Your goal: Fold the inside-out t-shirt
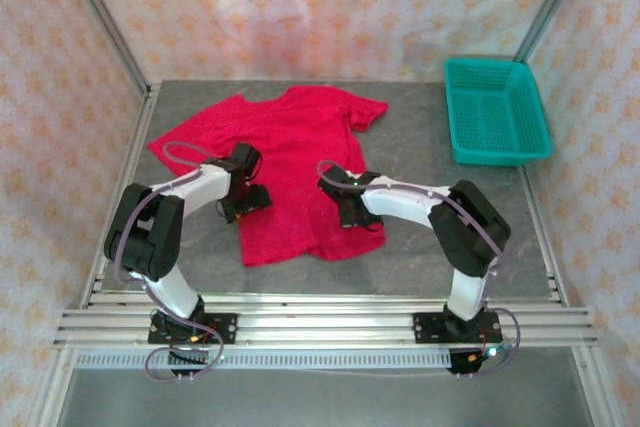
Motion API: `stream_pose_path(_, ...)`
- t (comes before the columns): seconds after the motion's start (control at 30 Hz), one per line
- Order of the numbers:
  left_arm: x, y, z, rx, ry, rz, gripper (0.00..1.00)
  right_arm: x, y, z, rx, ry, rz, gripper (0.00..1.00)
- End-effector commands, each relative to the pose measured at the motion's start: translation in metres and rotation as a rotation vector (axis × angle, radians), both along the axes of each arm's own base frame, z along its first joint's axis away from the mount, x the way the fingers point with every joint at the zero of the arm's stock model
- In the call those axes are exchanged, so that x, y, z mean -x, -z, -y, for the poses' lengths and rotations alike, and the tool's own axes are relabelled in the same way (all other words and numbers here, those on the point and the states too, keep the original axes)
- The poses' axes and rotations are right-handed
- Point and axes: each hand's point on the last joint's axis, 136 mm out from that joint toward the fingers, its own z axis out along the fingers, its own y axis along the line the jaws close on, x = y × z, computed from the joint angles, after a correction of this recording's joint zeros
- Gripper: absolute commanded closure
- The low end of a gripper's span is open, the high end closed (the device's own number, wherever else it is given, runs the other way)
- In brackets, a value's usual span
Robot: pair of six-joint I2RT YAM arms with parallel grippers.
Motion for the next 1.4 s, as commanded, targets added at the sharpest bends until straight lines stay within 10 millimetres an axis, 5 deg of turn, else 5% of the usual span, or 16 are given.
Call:
stream_pose_path(0.0, 0.003, 0.013, -0.015, -0.060, -0.028, -0.028, 0.27, 0.003, -0.030, 0.024, 0.040, 0.035, 0.072, 1.00)
stream_pose_path(0.17, 0.011, 0.015, -0.023, -0.088, -0.026, -0.049, 0.27, 0.010, -0.046, 0.066, -0.025, 0.150, 0.122, 1.00)
stream_pose_path(0.3, 0.015, 0.008, -0.020, -0.071, -0.015, -0.030, 0.28, 0.019, -0.031, 0.112, -0.101, 0.318, 0.141, 1.00)
stream_pose_path(0.43, 0.016, -0.014, -0.010, -0.053, 0.017, 0.013, 0.28, 0.036, -0.012, 0.148, -0.068, 0.468, 0.120, 0.88)
stream_pose_path(0.47, 0.017, -0.022, -0.008, -0.046, 0.024, 0.027, 0.27, 0.041, -0.014, 0.155, -0.042, 0.489, 0.122, 0.69)
stream_pose_path(0.5, 0.017, -0.030, -0.006, -0.041, 0.028, 0.043, 0.27, 0.044, -0.017, 0.156, -0.049, 0.496, 0.119, 0.57)
stream_pose_path(0.57, 0.017, -0.045, -0.005, -0.028, 0.028, 0.078, 0.27, 0.046, -0.027, 0.148, -0.105, 0.480, 0.134, 0.53)
stream_pose_path(0.73, 0.013, -0.069, 0.001, 0.016, 0.029, 0.137, 0.26, 0.061, -0.046, 0.128, -0.225, 0.460, 0.145, 0.53)
stream_pose_path(1.0, 0.012, -0.065, 0.005, 0.027, 0.032, 0.129, 0.26, 0.094, -0.013, 0.089, -0.503, 0.576, 0.007, 0.54)
stream_pose_path(1.37, 0.012, -0.061, 0.010, 0.027, 0.040, 0.120, 0.27, 0.087, 0.010, 0.090, -0.474, 0.622, 0.013, 0.58)
